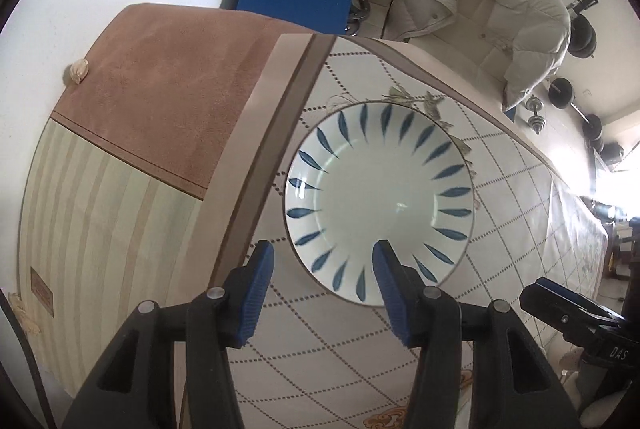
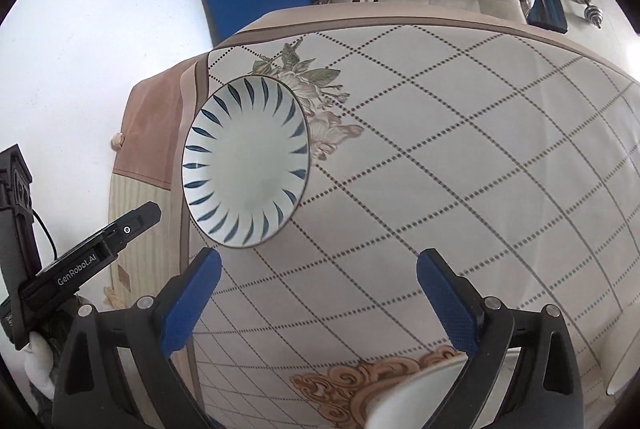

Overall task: Organize plates and bowls
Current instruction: 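Reach both grippers to the blue-striped plate rim and close them, then lift the blue-striped plate with both grippers toward the plate stack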

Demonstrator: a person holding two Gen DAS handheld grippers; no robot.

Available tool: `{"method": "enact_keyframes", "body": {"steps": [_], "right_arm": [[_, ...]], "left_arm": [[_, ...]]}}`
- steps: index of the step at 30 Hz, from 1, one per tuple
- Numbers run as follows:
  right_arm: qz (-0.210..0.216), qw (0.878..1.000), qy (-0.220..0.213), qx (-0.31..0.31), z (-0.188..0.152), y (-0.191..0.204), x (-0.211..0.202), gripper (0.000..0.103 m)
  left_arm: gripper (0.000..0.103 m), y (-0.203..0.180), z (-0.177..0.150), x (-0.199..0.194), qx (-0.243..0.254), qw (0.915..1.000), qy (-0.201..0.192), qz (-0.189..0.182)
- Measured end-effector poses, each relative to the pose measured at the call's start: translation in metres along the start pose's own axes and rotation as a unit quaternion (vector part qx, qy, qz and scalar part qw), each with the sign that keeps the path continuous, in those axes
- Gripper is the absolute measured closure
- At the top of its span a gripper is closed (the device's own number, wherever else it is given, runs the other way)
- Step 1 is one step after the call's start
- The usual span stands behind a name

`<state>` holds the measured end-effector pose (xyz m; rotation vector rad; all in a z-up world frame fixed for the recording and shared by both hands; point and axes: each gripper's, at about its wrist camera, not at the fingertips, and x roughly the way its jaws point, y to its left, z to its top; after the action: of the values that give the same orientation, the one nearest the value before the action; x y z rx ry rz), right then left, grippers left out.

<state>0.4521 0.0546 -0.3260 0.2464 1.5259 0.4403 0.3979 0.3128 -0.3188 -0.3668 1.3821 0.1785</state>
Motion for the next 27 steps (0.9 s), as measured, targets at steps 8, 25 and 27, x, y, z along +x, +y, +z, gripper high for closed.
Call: {"method": "enact_keyframes", "body": {"steps": [8,25,27], "right_arm": [[0.045,0.995,0.056,0.070,0.056,-0.002,0.071,0.021],[0.007,0.997,0.071,0.039,0.059,0.003,0.093,0.093],[0.008,0.997,0.069,0.034,0.053,0.002,0.088,0.093]], "left_arm": [[0.063,0.028,0.047,0.058,-0.032,0.9962,0.066,-0.046],[0.095,0.008,0.039,0.055,0.033,0.9989,0.032,-0.006],[0.095,0.006,0.036,0.051,0.037,0.9989,0.029,-0.007]]}}
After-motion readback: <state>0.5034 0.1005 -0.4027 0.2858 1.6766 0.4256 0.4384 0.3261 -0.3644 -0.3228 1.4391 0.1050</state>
